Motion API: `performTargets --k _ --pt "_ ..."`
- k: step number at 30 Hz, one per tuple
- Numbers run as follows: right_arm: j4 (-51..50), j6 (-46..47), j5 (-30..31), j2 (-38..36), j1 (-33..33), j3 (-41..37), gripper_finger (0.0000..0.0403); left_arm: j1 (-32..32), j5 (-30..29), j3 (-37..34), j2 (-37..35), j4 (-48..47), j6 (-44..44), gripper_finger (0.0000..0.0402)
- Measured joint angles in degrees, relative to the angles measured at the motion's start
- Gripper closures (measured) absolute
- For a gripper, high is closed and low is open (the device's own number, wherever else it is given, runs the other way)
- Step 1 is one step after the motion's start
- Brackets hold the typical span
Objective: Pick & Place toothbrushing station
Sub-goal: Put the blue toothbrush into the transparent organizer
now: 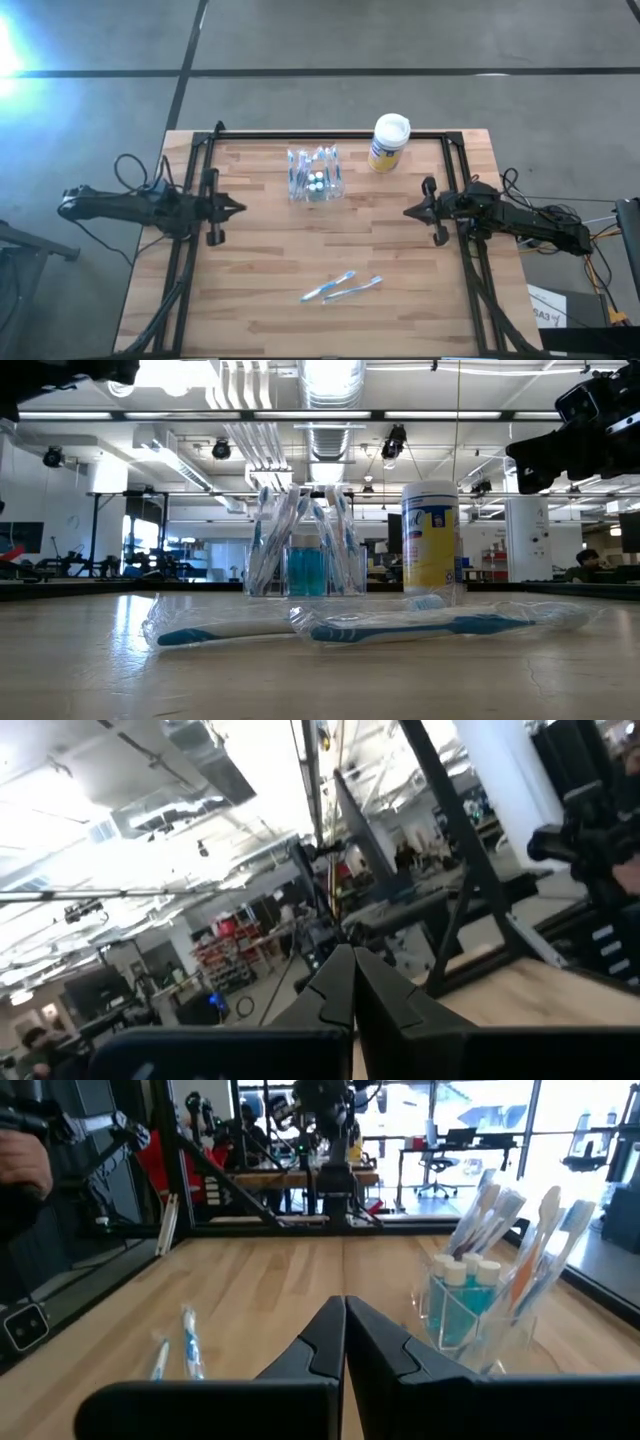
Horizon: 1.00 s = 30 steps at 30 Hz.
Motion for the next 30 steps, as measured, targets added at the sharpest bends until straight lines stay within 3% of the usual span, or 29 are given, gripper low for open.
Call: performTargets --k 13,30 --pt "12.2 3.69 -0.11 0.04 0.0 0.0 0.0394 1.41 0.55 -2.83 -7.57 -5.06 -7.18 0.0399" --pt "15.6 4.79 0.0 0.0 0.0 0.0 0.0394 1.41 -0.46 -11.55 -20.66 -5.86 -10.08 0.0395"
